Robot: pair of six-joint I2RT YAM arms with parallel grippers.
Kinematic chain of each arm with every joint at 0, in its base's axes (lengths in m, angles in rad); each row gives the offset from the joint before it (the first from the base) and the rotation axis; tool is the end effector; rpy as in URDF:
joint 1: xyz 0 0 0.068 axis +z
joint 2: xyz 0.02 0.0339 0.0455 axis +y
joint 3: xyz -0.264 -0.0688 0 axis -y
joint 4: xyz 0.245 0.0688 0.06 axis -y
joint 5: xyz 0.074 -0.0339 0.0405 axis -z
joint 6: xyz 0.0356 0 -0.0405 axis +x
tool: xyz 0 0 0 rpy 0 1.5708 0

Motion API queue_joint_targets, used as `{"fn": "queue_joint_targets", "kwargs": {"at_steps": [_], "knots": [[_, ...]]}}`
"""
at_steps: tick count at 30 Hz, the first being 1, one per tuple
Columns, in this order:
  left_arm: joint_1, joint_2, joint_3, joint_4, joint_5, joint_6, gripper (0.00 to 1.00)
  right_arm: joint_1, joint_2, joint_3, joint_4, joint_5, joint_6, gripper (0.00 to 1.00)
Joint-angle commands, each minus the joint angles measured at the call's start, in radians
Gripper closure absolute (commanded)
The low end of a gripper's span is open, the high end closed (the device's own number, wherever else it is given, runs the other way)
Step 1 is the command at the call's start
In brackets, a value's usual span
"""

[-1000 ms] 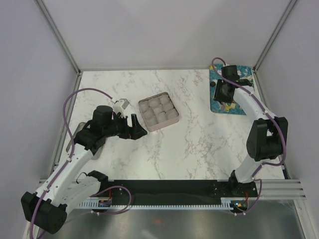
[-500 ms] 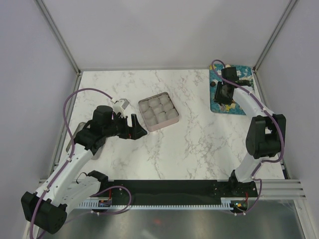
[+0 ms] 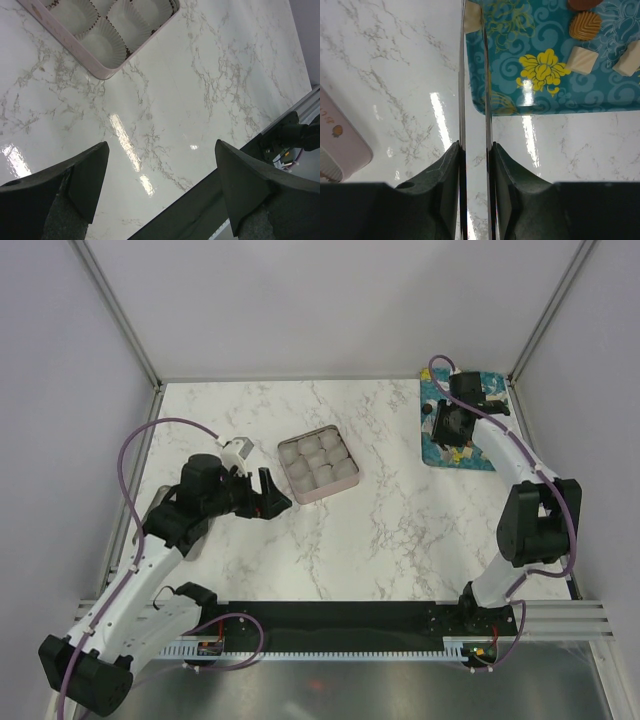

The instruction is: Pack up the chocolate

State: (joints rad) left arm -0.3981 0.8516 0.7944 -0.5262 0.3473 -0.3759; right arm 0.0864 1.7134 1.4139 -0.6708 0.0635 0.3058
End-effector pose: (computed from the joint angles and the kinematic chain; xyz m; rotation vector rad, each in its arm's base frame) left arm 0.1647 -0.0824 0.2988 0.2342 2.2178 -0.8116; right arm 0.3700 0.0298 0.2695 0.3029 2.5217 0.0741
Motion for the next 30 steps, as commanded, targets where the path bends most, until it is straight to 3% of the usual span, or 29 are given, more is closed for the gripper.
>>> {"fn": "queue_joint_targets", "kwargs": {"at_steps": [1,8,17,30], "knots": [[0.001,-0.043,0.012,0.034,-0.054,0.029,0.05,0.035,-0.106,0.01,0.011,-0.062,-0.005,0.77],[0.001,-0.095,0.028,0.037,-0.027,0.08,0.05,0.209,-0.179,0.023,0.013,-0.128,-0.011,0.77],[-0.001,-0.166,0.013,-0.037,-0.092,0.12,0.03,0.433,-0.083,0.052,0.102,-0.105,0.009,0.78],[0.001,-0.218,0.008,-0.04,-0.131,0.106,0.03,0.466,0.034,0.06,0.208,-0.077,-0.019,0.79]]}}
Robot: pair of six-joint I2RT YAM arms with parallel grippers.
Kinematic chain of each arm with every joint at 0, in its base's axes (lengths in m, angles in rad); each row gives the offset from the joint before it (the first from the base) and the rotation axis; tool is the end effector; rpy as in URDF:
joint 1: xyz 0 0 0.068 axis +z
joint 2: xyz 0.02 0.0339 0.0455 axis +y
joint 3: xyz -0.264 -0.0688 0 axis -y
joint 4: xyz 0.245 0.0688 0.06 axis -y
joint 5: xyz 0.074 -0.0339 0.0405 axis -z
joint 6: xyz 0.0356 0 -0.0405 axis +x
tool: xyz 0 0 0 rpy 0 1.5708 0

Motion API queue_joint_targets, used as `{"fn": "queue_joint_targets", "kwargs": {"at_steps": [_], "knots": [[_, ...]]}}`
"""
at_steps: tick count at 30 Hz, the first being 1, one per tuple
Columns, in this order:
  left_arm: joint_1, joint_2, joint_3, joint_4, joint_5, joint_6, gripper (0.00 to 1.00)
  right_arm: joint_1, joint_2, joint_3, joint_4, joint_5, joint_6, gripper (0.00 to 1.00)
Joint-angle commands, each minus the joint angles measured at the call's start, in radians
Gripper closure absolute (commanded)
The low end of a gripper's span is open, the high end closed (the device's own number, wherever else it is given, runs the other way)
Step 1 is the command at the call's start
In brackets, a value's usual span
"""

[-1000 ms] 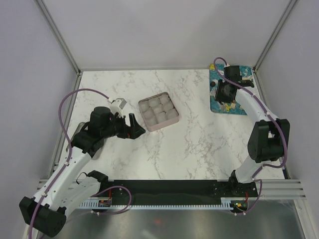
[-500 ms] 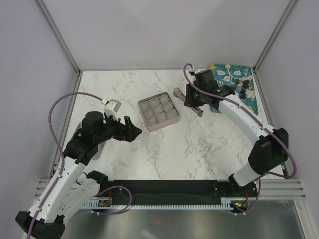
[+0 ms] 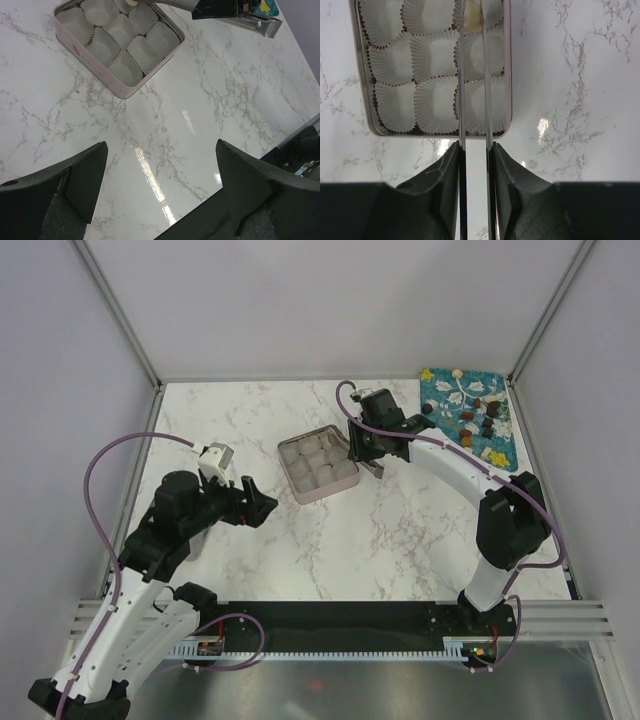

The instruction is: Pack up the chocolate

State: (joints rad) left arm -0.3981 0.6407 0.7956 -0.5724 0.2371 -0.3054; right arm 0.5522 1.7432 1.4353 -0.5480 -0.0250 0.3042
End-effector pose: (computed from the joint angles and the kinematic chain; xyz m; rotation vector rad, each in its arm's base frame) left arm 0.1262 -0.0622 0.3244 0.2519 2.0267 -0.6840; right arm 0.3305 0.2047 0.2738 -0.3169 2.4496 0.4112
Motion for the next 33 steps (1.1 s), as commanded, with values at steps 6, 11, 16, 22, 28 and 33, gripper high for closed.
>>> {"fn": "queue_joint_targets", "kwargs": {"at_steps": [6,11,16,22,28,33], "knots": [[0.001,0.005,0.008,0.006,-0.022,0.038,0.03,0.0,0.048,0.057,0.108,0.017,-0.017,0.78],[0.001,0.007,0.007,0.006,-0.018,0.04,0.03,0.002,0.065,0.076,0.108,0.04,-0.016,0.71],[0.001,-0.001,0.007,0.006,-0.016,0.038,0.03,0.002,0.049,0.08,0.099,0.066,-0.017,0.62],[0.001,0.004,0.007,0.006,-0.018,0.04,0.03,0.002,0.019,0.106,0.06,0.088,-0.022,0.56],[0.001,0.005,0.007,0.006,-0.013,0.042,0.02,0.002,0.004,0.119,0.034,0.111,-0.025,0.52],[0.001,-0.01,0.005,0.006,-0.016,0.042,0.02,-0.003,-0.017,0.165,-0.053,0.172,-0.031,0.55]]}}
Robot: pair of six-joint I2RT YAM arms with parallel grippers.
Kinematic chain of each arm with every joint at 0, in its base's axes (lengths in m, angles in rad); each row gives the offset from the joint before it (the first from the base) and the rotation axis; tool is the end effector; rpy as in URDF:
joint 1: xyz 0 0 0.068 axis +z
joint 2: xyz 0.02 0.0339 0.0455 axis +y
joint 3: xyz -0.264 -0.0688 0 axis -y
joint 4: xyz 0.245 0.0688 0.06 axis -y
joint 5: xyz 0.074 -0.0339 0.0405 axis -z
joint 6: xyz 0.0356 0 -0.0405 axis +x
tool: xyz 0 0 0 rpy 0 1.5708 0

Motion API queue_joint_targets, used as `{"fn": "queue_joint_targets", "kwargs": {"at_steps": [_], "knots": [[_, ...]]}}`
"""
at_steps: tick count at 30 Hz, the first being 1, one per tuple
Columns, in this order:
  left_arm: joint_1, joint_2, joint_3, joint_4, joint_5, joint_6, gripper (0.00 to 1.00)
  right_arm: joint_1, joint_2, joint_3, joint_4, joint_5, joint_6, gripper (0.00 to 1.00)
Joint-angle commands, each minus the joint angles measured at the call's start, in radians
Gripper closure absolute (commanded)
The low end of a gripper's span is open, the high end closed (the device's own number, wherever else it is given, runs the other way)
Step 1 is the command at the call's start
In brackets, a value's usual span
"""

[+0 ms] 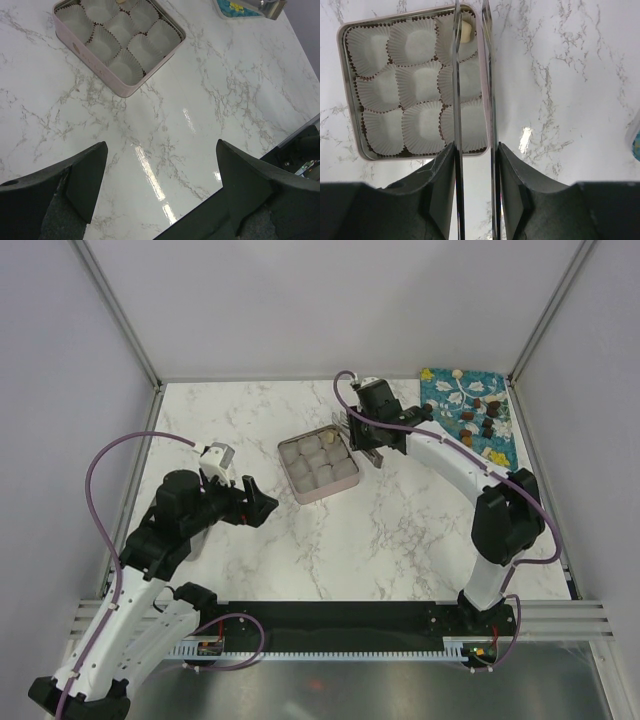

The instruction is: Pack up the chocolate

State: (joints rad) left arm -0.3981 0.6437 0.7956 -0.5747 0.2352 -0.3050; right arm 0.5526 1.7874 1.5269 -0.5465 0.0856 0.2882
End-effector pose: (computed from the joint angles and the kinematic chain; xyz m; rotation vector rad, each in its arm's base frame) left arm 0.1267 -0.0623 0.3238 0.2508 2.0320 -0.6810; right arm 0.3460 0.2098 0.2871 -0.2748 2.3790 0.2989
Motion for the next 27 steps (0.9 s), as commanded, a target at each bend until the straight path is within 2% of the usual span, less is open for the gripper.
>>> {"fn": "queue_joint_targets", "kwargs": {"at_steps": [1,3,8,13,19,27], "knots": [[0.001,-0.013,0.005,0.009,-0.016,0.04,0.02,-0.014,-0.069,0.1,-0.073,0.074,-0.017,0.56],[0.001,-0.01,0.007,0.009,-0.019,0.041,0.02,-0.037,-0.083,0.121,-0.119,0.075,-0.015,0.56],[0.001,-0.016,0.007,0.007,-0.014,0.044,0.02,-0.187,-0.137,0.101,-0.191,0.091,0.003,0.56],[-0.001,-0.033,0.001,0.009,0.001,0.04,0.02,-0.371,-0.192,-0.008,-0.224,0.127,0.023,0.56],[-0.001,-0.022,0.001,0.007,0.01,0.038,0.02,-0.512,-0.226,-0.12,-0.228,0.125,0.048,0.53],[-0.008,-0.038,-0.001,0.007,0.012,0.038,0.02,-0.546,-0.243,-0.212,-0.225,0.149,0.046,0.47]]}}
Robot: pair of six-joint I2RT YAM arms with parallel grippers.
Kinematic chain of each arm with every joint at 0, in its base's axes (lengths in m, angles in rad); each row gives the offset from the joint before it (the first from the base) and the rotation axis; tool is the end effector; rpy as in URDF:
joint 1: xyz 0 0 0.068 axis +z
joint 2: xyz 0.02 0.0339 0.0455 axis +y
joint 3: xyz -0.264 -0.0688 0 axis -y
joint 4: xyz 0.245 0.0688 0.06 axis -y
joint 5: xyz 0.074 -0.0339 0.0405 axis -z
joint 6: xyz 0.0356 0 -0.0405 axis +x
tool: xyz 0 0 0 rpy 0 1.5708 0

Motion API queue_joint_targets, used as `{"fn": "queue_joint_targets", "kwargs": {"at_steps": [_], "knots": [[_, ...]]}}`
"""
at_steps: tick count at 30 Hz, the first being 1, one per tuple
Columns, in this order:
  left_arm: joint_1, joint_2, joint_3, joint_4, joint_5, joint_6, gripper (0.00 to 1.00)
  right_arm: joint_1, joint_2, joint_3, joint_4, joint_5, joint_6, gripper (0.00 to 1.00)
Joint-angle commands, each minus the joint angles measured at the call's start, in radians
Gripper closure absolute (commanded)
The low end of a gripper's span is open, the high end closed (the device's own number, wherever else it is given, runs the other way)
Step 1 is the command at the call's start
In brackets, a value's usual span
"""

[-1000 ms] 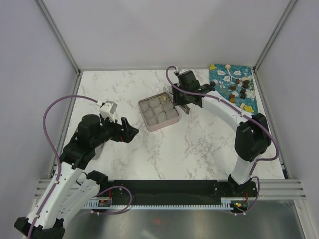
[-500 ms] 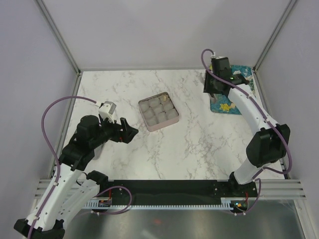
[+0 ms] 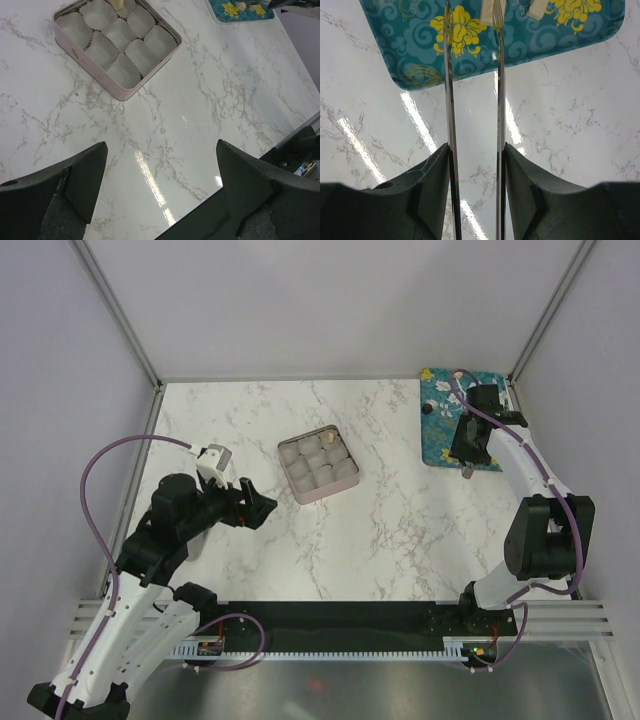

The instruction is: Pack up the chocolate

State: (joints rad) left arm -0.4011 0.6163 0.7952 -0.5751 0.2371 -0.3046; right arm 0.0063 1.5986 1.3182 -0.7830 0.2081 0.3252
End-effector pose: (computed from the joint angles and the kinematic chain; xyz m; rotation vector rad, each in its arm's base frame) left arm 0.1212 -0.0605 0.3268 0.2567 2.0046 -0.6886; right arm 0.3323 -0.0053 0.2721 0.4831 2.5599 -0.1568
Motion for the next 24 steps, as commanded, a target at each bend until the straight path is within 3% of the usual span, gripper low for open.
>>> {"fn": "queue_joint_targets", "kwargs": {"at_steps": [1,24], "knots": [[-0.005,-0.009,-0.002,0.009,0.011,0.038,0.02,-0.034,-0.057,-0.013,0.013,0.024,0.005,0.47],[-0.008,0.005,-0.002,0.004,-0.004,0.039,0.02,-0.081,0.018,-0.088,0.126,-0.059,-0.015,0.48]]}}
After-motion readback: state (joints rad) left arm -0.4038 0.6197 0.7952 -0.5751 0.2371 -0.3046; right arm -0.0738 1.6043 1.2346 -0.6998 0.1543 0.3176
